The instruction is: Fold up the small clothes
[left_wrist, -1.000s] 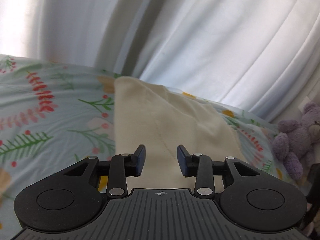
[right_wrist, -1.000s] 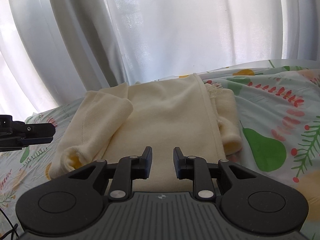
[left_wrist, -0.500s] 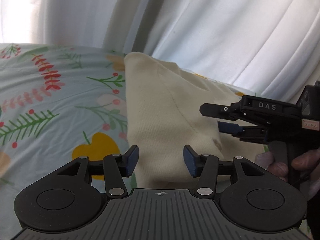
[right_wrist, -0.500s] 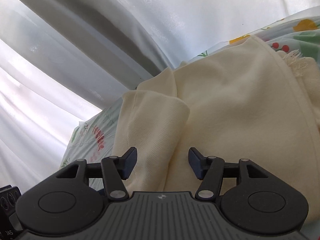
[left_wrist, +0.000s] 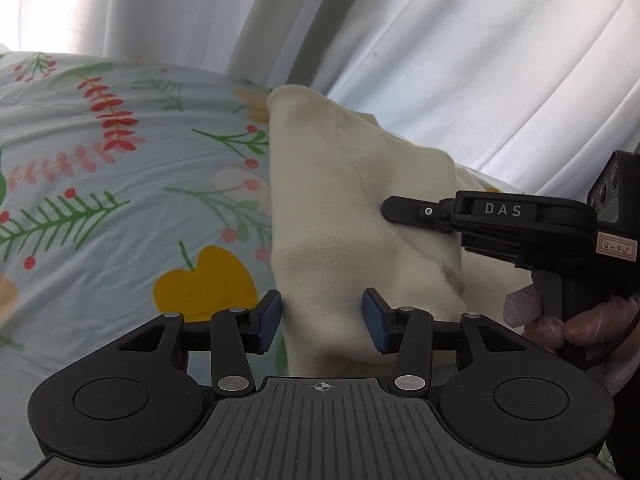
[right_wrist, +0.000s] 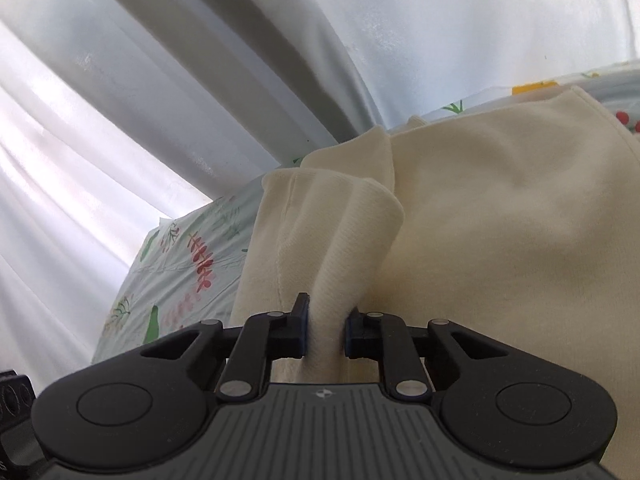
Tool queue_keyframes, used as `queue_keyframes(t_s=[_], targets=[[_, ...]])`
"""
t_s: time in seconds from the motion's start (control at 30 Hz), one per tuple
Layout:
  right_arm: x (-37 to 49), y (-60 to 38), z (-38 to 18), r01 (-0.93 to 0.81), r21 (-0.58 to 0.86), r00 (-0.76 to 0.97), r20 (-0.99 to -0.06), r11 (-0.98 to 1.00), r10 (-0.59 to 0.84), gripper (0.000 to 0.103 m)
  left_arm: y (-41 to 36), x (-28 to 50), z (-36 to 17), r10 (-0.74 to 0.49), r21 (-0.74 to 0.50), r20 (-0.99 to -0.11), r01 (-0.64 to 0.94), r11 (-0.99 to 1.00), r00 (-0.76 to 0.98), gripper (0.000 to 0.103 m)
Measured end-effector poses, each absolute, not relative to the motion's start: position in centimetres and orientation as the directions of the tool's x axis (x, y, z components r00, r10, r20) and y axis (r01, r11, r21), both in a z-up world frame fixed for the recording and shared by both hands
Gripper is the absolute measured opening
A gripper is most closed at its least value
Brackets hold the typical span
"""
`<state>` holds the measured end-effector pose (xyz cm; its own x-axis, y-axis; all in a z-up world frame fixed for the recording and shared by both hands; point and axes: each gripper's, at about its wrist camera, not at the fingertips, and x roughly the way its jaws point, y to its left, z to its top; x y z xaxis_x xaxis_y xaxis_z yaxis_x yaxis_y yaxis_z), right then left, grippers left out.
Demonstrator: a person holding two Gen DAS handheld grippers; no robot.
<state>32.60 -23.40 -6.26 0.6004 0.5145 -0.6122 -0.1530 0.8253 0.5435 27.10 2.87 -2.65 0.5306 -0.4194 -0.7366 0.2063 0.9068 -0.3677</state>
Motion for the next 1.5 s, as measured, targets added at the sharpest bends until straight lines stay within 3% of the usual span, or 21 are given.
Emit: queue_keyframes(t_s=[0.2,0.33,0.4,0.53,0.63,0.7,0.73,0.77,0.83,0.87,0.93,1.13,1.37,1.43,1.5], targets=[[30.1,-23.2,-2.5,-0.213,0.378,0.716,-0.567,0.901,0.407,0.012,2.9,27.0,-0.6,-0.431,-0.377,-0.691,0.220,0.900,0.581,0.049],[28.5,-25.6,-1.8,-0.152,0.273,0.769,-0.571,0.950,0.287,0.012,1.7,27.9,-1.1,-0.442,-0.384,-0.700,0.226,0.895,0.561,0.049],[28.4,-26.8,-2.8,-0.105,0.243,0.764,-0.601,0.964,0.234,0.012,0.5,28.3,-1.9,-0.463,-0.390,-0.708,0.251,0.886,0.533,0.043],[28.9,-29.5,-5.6,-0.041,0.307,0.693,-0.676,0.951,0.248,0.013,-1.3,28.8,-3.8,-0.466,-0.385,-0.743,0.262,0.885,0.480,0.041],[29.3,-31.2,-6.2,0.007,0.452,0.674,-0.661,0.892,0.329,0.024,-1.3,28.7,-4.2,-0.468,-0.386,-0.744,0.266,0.883,0.476,0.043],[29.6,-31.8,-6.6,0.014,0.533,0.664,-0.637,0.846,0.390,0.038,-1.2,28.6,-4.1,-0.463,-0.379,-0.747,0.267,0.886,0.476,0.045],[29.8,-31.5,-6.7,0.007,0.538,0.661,-0.635,0.843,0.400,0.039,-1.2,28.6,-4.1,-0.459,-0.374,-0.749,0.267,0.888,0.477,0.046],[30.0,-30.9,-6.7,-0.004,0.518,0.657,-0.643,0.855,0.393,0.039,-1.2,28.5,-4.1,-0.455,-0.368,-0.751,0.269,0.890,0.479,0.047],[30.0,-29.1,-6.3,-0.048,0.411,0.674,-0.659,0.910,0.333,0.029,-1.2,28.3,-3.7,-0.444,-0.354,-0.753,0.271,0.895,0.485,0.048],[29.8,-28.3,-5.9,-0.067,0.341,0.692,-0.661,0.938,0.290,0.012,-1.3,28.2,-3.4,-0.437,-0.347,-0.754,0.268,0.899,0.490,0.048],[29.2,-26.8,-4.6,-0.089,0.222,0.738,-0.640,0.971,0.214,0.012,-1.3,28.0,-2.8,-0.440,-0.348,-0.744,0.272,0.897,0.502,0.048],[27.7,-28.3,-2.3,0.057,0.100,0.836,-0.548,0.993,0.007,0.012,-1.6,28.0,-1.4,-0.460,-0.354,-0.716,0.294,0.888,0.525,0.048],[26.9,-31.0,-5.0,0.168,0.070,0.791,-0.605,0.983,-0.092,0.012,-2.9,28.2,-2.6,-0.480,-0.367,-0.739,0.316,0.875,0.472,0.048],[27.4,-31.3,-6.2,0.166,0.066,0.762,-0.641,0.984,-0.086,0.014,-3.0,28.2,-2.8,-0.481,-0.370,-0.747,0.314,0.874,0.459,0.048],[26.9,-31.5,-5.6,0.210,0.051,0.759,-0.638,0.976,-0.129,0.028,-2.7,28.1,-2.8,-0.481,-0.370,-0.749,0.315,0.874,0.456,0.048]])
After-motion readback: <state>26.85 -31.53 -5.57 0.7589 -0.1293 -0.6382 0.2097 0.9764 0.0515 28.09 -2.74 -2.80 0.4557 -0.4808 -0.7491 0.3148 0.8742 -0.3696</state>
